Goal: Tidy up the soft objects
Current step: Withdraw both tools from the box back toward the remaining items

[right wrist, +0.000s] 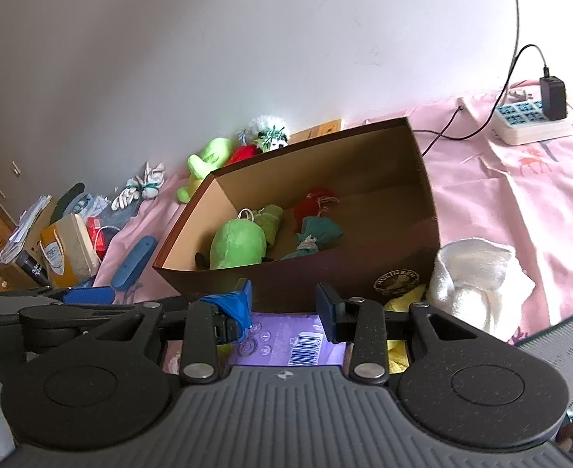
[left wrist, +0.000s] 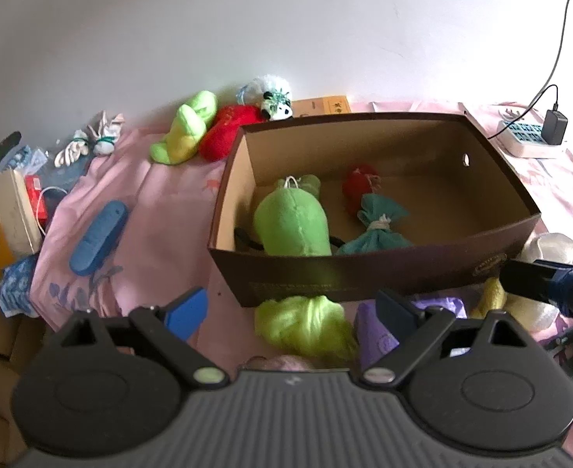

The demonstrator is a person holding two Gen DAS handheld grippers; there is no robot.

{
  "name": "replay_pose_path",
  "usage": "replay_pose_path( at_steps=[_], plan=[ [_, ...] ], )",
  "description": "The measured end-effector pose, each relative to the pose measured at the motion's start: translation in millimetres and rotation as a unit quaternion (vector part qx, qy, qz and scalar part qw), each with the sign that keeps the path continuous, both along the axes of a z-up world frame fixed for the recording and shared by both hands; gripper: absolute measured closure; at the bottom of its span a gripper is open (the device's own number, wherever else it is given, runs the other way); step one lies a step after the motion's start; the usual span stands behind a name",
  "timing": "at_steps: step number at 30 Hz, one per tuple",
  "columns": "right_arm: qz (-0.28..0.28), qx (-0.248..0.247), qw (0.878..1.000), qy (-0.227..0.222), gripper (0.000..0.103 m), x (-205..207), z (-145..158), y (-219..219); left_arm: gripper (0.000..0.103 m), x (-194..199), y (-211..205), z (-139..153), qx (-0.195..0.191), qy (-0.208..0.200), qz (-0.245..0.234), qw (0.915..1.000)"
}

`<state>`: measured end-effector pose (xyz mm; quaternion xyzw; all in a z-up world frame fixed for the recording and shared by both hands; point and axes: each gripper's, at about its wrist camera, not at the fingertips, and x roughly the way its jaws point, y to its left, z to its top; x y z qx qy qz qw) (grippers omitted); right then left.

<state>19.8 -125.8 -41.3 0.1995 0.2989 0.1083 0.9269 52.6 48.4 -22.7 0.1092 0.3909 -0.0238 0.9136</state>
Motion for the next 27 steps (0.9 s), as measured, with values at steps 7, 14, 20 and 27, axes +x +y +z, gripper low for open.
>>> replay_pose_path(
  at_steps=[7, 14, 20, 27],
  plan=[
    [-0.01, 0.007, 1.0, 0.001, 0.084, -11, -4, -3, 0.01, -6, -4, -5, 0.001, 0.007, -0.004, 1.0],
    [-0.019, 0.018, 1.0, 0.012, 0.084, -16, -10, -5, 0.01, -10, -6, -11, 0.002, 0.014, -0.004, 0.9999],
    [-0.022, 0.008, 1.0, 0.015, 0.084, -17, -14, -5, 0.01, -12, -5, -14, 0.002, 0.018, -0.001, 0.9998],
    [-0.017, 0.003, 1.0, 0.026, 0.084, -18, -22, -4, 0.01, -13, -3, -19, 0.0, 0.027, 0.004, 0.9996]
  ],
)
